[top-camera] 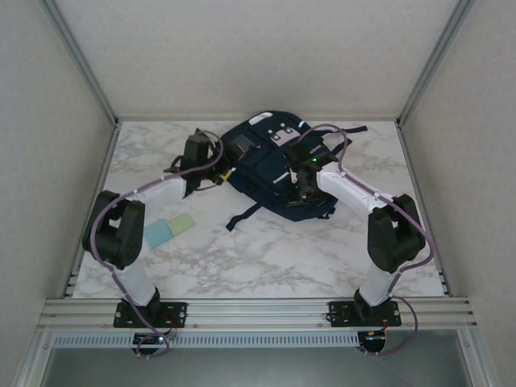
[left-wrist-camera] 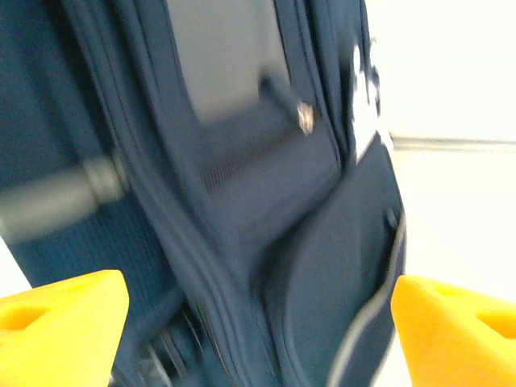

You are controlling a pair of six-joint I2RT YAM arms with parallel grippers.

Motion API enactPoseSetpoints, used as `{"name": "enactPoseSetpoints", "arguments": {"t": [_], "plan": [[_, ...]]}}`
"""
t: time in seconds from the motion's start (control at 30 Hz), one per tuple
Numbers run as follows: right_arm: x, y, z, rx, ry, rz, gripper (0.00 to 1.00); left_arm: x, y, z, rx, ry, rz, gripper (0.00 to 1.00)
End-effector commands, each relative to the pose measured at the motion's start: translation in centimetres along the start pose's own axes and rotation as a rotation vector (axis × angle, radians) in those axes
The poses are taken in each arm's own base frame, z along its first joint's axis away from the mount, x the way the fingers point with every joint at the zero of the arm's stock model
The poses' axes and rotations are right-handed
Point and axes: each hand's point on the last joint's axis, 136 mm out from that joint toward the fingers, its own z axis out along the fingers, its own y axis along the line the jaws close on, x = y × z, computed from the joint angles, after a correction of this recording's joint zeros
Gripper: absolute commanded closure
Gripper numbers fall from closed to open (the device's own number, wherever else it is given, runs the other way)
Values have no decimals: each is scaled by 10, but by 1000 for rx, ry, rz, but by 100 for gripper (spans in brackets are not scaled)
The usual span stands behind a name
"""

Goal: Pack the student bag

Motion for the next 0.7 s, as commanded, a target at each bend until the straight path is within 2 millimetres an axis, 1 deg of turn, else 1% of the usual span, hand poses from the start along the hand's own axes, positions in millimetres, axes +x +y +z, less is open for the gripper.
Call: {"name": "enactPoseSetpoints", "arguments": {"t": [0.0, 0.1, 0.17, 0.23, 0.27, 0.33, 0.37, 0.43, 0.47, 0.53, 0.6, 0.67], "plan": [[-41, 34, -12, -168, -117, -7, 100, 36, -14, 0, 75, 17, -118, 15], [-44, 50, -12, -257, -124, 1, 100, 65, -16, 11, 86, 75, -153, 15], [-45, 62, -14, -328, -129, 6, 100, 77, -15, 22, 70, 114, -152, 16], [-44, 76, -17, -402, -135, 1, 100, 84, -15, 34, 68, 138, -155, 22], [-42, 82, -18, -433, -133, -6, 100, 84, -14, 39, 67, 140, -159, 28], [-36, 88, -20, -464, -120, -24, 100, 81, -10, 47, 60, 122, -159, 47], [-31, 87, -18, -461, -108, -33, 100, 79, -6, 50, 51, 115, -158, 58], [-18, 81, -15, -438, -80, -70, 100, 73, -4, 53, 52, 108, -149, 89], [-9, 75, -13, -408, -59, -99, 100, 70, -2, 52, 49, 106, -149, 100], [9, 58, -6, -326, -8, -158, 100, 64, 2, 47, 45, 98, -133, 100], [29, 34, 2, -214, 65, -206, 100, 56, 9, 38, 12, 88, -99, 100], [41, 10, 9, -106, 114, -237, 100, 48, 12, 28, -14, 93, -55, 100]]}}
